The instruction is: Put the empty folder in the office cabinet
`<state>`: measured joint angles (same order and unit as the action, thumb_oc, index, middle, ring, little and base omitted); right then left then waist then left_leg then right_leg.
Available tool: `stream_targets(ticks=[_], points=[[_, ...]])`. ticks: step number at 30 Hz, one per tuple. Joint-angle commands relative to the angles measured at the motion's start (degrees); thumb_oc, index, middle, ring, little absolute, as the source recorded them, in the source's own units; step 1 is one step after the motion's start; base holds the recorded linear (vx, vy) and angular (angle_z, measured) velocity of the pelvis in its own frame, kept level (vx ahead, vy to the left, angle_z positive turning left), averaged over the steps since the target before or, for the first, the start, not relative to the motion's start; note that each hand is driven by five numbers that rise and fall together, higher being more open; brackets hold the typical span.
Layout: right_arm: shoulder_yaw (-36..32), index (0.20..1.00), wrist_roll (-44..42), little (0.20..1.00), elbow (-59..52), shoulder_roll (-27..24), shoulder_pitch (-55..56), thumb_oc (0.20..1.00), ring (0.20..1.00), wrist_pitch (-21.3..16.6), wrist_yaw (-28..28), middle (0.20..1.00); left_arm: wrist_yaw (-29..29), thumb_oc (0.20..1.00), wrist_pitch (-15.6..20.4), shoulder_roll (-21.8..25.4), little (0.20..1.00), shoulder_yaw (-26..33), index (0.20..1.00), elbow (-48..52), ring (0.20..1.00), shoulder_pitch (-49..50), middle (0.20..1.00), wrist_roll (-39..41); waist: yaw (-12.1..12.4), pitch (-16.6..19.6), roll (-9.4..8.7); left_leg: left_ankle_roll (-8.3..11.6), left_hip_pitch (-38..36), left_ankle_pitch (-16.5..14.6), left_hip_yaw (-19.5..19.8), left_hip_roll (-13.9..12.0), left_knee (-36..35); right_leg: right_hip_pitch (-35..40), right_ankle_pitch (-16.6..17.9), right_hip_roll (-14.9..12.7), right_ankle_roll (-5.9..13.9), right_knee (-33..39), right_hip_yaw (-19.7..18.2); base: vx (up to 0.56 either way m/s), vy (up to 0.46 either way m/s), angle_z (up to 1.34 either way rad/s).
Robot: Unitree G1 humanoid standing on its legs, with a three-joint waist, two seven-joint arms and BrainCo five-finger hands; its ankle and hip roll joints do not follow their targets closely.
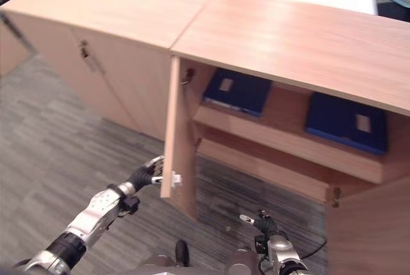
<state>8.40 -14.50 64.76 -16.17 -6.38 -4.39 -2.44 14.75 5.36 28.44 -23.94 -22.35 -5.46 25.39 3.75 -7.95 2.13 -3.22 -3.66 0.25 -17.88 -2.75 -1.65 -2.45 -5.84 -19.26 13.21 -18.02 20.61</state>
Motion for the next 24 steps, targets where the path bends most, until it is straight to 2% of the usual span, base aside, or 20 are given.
stream_targets(ticks=[1,2,4,7,8,10,11,12,13,15,16,17,18,24], points=[[-0.26,1.000,1.35,1.000,-0.08,-1.22,-0.56,1.000,1.000,-0.36,-0.62,1.000,1.45,1.000,2.35,-1.24,1.000,0.94,1.000,3.91,1.000,0.10,1.000,-2.00,0.07,2.83,-1.03,5.65,2.27,-0.71,2.64,-1.06,-2.04,2.62,6.36,1.58,-1.05,8.40,-1.75,-0.02,-0.155,-0.89],[-0.89,1.000,1.21,1.000,0.28,-1.57,-0.14,1.000,1.000,-0.37,-0.75,1.000,1.29,1.000,2.69,-2.04,1.000,1.76,1.000,3.61,1.000,0.99,1.000,-1.88,-0.34,3.76,-0.83,6.42,2.15,-0.19,0.34,-1.82,-2.09,4.02,6.80,2.52,-0.34,14.18,-3.68,-0.05,-0.292,-0.82],[-1.19,1.000,0.88,1.000,0.31,-2.20,0.66,1.000,1.000,-0.50,-0.91,1.000,0.27,1.000,3.10,-3.84,1.000,2.88,1.000,2.75,1.000,1.32,1.000,-1.07,-1.58,4.25,-0.13,7.65,2.03,1.22,-0.58,-3.39,-2.20,5.09,6.82,5.19,-0.52,19.66,-6.88,-0.03,-0.306,-1.15],[-0.45,1.000,1.63,1.000,-0.40,-3.24,1.61,1.000,1.000,-0.72,-0.94,1.000,-2.22,1.000,3.58,-6.54,1.000,4.49,1.000,-0.36,1.000,-0.06,1.000,-0.71,-3.81,4.20,0.63,9.31,1.15,2.80,-1.65,-5.96,-2.30,5.86,6.26,8.01,-1.32,22.35,-9.42,-0.03,-0.297,-0.86],[-0.04,1.000,1.62,1.000,-0.98,-3.78,2.24,1.000,1.000,-0.91,-0.89,1.000,-3.99,1.000,3.94,-7.68,1.000,5.28,1.000,-2.71,1.000,-2.11,1.000,-0.84,-4.81,3.99,0.84,10.39,0.56,3.81,-2.62,-7.57,-1.97,6.10,5.79,9.33,-2.00,22.51,-10.48,-0.01,-0.329,-0.34],[0.83,1.000,1.54,1.000,-1.64,-4.37,3.35,1.000,1.000,-0.95,-0.86,1.000,-6.11,1.000,4.22,-9.03,1.000,5.69,1.000,-6.98,1.000,-5.57,1.000,-1.53,-6.49,3.51,0.65,11.67,0.80,4.12,-3.59,-10.33,1.75,7.14,4.80,11.18,-3.29,22.85,-11.50,0.01,-0.278,-0.49],[1.43,1.000,1.35,1.000,-1.63,-4.77,2.74,1.000,1.000,-1.02,-0.84,1.000,-7.10,1.000,4.68,-9.00,1.000,5.76,1.000,-8.97,1.000,-7.02,1.000,-1.90,-6.63,3.02,0.44,12.09,0.92,3.97,-2.45,-10.74,3.69,7.34,4.46,11.68,-3.68,22.87,-12.61,0.03,-0.116,-0.55],[1.74,1.000,1.07,1.000,-1.64,-4.92,2.55,1.000,1.000,-0.98,-1.00,1.000,-7.70,1.000,4.65,-9.12,1.000,5.71,1.000,-9.98,1.000,-7.92,1.000,-1.70,-6.34,2.69,0.25,12.14,1.12,3.92,0.01,-10.24,4.85,7.43,4.22,11.84,-3.80,22.86,-13.33,0.01,-0.065,-0.44],[1.73,1.000,1.07,1.000,-1.63,-4.91,2.47,1.000,1.000,-0.98,-1.00,1.000,-7.69,1.000,4.68,-9.12,1.000,5.73,1.000,-10.03,1.000,-8.01,1.000,-1.70,-6.31,2.84,0.29,12.14,1.46,4.12,0.01,-10.33,4.86,7.12,4.45,11.93,-3.88,22.92,-13.36,0.01,-0.056,-0.45],[2.77,1.000,0.74,1.000,-1.44,-5.15,1.96,1.000,1.000,-0.89,-0.93,1.000,-9.49,1.000,5.29,-9.00,1.000,5.95,1.000,-13.09,1.000,-10.55,1.000,-1.64,-5.16,2.60,-0.58,11.03,2.75,1.97,8.92,-6.61,4.42,7.06,4.33,12.15,-4.23,22.94,-15.67,0.08,-0.118,-0.68],[3.16,1.000,1.03,1.000,-1.02,-5.59,1.60,1.000,1.000,-0.99,-0.76,1.000,-10.68,1.000,5.65,-8.30,1.000,6.45,1.000,-15.54,1.000,-12.59,1.000,-1.38,-4.15,2.58,-0.76,10.16,4.04,0.66,16.78,-2.86,2.82,7.34,4.26,12.91,-4.69,22.60,-17.94,0.12,-0.099,-0.58],[3.14,1.000,1.03,1.000,-1.01,-5.59,1.56,1.000,1.000,-0.99,-0.76,1.000,-10.68,1.000,5.66,-8.29,1.000,6.45,1.000,-15.57,1.000,-12.64,1.000,-1.38,-4.19,2.70,-0.77,10.16,4.27,0.81,16.83,-2.84,2.80,7.14,4.37,12.90,-4.69,22.62,-17.90,0.15,-0.055,-0.54],[3.47,1.000,1.03,1.000,-0.62,-5.56,1.63,1.000,1.000,-1.14,-0.65,1.000,-11.06,1.000,6.26,-7.73,1.000,6.93,1.000,-17.85,1.000,-14.66,1.000,-0.75,-4.36,2.76,-0.80,10.17,4.83,0.85,19.71,-1.76,2.15,7.25,4.21,13.46,-4.95,22.19,-19.53,0.11,0.001,-0.58],[4.44,1.000,1.22,1.000,-2.19,-3.68,3.78,1.000,1.000,-1.80,0.74,1.000,-12.69,1.000,6.50,-2.62,1.000,9.16,1.000,-23.51,1.000,-18.62,1.000,-2.83,-6.07,5.02,-0.39,9.51,-0.35,1.25,16.65,-2.31,-2.69,8.41,3.51,14.36,-4.83,21.41,-22.17,0.17,0.044,-0.65]])
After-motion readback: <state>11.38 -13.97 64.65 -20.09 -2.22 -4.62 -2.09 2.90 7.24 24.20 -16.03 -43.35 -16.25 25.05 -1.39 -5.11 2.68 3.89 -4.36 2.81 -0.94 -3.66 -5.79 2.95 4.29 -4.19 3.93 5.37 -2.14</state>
